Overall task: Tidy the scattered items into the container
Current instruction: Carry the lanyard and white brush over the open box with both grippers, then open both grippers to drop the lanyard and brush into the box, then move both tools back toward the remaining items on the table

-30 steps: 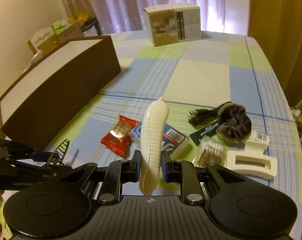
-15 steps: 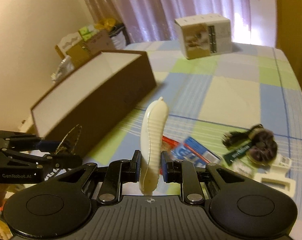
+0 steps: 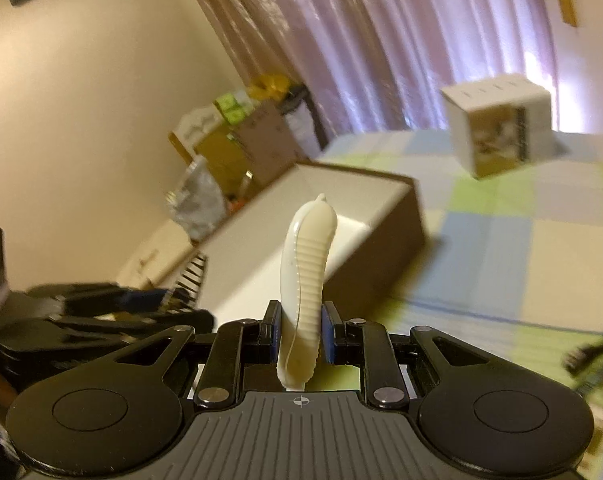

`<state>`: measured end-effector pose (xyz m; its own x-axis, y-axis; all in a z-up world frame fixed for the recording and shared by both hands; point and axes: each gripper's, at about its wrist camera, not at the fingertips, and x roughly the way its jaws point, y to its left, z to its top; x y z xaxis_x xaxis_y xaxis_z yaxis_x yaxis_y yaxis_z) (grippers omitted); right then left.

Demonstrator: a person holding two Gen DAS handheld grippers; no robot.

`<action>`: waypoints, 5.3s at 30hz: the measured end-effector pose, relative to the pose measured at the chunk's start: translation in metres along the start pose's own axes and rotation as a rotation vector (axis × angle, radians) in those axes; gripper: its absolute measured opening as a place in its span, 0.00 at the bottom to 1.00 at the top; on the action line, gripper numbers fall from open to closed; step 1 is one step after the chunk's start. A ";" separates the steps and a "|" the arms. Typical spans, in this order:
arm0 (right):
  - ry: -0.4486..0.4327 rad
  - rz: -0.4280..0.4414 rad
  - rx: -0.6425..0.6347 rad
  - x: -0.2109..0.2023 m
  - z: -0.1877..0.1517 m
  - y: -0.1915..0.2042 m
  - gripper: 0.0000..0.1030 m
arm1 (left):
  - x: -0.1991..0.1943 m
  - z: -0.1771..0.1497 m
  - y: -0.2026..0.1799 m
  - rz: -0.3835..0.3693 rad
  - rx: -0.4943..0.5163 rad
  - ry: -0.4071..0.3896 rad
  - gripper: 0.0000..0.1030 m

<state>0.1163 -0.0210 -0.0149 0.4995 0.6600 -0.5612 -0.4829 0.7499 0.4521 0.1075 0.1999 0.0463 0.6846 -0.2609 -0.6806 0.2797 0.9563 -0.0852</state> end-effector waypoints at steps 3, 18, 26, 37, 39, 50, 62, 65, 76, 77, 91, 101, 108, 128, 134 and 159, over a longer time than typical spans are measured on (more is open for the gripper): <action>-0.025 0.023 -0.002 0.024 0.013 0.026 0.17 | 0.000 0.008 0.028 0.017 0.018 -0.006 0.39; 0.095 -0.124 0.050 0.161 0.021 0.060 0.17 | 0.050 0.012 0.121 -0.066 0.075 0.087 0.39; 0.366 -0.244 -0.086 0.228 0.012 0.054 0.17 | 0.105 0.000 0.138 -0.147 0.121 0.249 0.26; 0.503 -0.300 -0.177 0.258 0.010 0.037 0.17 | 0.137 -0.020 0.143 -0.133 0.149 0.361 0.26; 0.510 -0.292 -0.164 0.258 0.008 0.036 0.17 | 0.140 -0.020 0.144 -0.125 0.149 0.368 0.26; 0.477 -0.268 -0.178 0.236 0.015 0.035 0.59 | 0.135 -0.012 0.151 -0.087 0.127 0.370 0.41; 0.424 -0.262 -0.253 0.206 0.012 0.049 0.83 | 0.121 -0.012 0.144 -0.058 0.123 0.368 0.59; 0.405 -0.256 -0.265 0.203 0.012 0.055 0.88 | 0.117 -0.011 0.140 -0.046 0.132 0.361 0.65; 0.330 -0.208 -0.337 0.173 0.008 0.070 0.98 | 0.097 -0.006 0.131 -0.013 0.132 0.329 0.88; 0.326 -0.204 -0.342 0.171 0.007 0.070 0.98 | 0.095 -0.006 0.130 -0.010 0.133 0.328 0.88; 0.271 -0.160 -0.381 0.128 0.002 0.077 0.98 | 0.068 0.002 0.107 0.023 0.139 0.300 0.97; 0.235 -0.112 -0.398 0.094 -0.008 0.074 0.98 | 0.037 0.002 0.081 0.045 0.122 0.262 0.98; 0.225 -0.081 -0.411 0.063 -0.023 0.067 0.98 | 0.012 -0.006 0.054 0.061 0.097 0.238 0.98; 0.190 -0.095 -0.351 -0.029 -0.052 0.011 0.98 | -0.020 -0.029 -0.032 0.023 0.034 0.207 0.98; 0.189 -0.167 -0.272 -0.059 -0.064 -0.022 0.98 | -0.012 -0.029 -0.064 -0.045 0.051 0.202 0.98; 0.140 -0.359 -0.055 -0.111 -0.091 -0.123 0.98 | 0.099 -0.036 -0.166 -0.198 0.273 0.241 0.89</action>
<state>0.0554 -0.1908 -0.0713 0.5423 0.3409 -0.7679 -0.3350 0.9259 0.1745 0.1046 0.0204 -0.0331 0.4319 -0.3666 -0.8241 0.5807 0.8122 -0.0570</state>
